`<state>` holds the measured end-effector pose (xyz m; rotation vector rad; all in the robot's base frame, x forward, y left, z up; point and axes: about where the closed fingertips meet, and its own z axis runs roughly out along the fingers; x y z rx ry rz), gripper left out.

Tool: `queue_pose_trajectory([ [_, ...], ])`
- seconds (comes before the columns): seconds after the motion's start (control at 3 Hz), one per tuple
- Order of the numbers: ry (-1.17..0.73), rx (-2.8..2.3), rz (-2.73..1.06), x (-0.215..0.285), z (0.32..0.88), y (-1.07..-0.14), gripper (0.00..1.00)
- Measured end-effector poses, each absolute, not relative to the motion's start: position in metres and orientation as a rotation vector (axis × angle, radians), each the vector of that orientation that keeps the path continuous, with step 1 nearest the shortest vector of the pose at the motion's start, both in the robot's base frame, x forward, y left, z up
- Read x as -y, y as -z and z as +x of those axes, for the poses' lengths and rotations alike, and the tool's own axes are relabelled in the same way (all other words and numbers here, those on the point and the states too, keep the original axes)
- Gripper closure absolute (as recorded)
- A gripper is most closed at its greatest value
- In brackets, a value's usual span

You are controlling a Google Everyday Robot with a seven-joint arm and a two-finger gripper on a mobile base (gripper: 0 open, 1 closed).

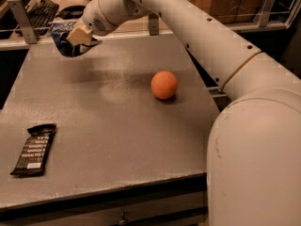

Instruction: Move blue chip bag near rxbar chocolate

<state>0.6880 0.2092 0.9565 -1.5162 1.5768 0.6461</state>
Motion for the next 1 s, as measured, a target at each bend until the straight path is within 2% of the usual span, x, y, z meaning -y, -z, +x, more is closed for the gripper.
queue_pose_trajectory([
  [1.0, -0.970, -1.496, -1.780, -0.238, 0.576, -0.923, 1.00],
])
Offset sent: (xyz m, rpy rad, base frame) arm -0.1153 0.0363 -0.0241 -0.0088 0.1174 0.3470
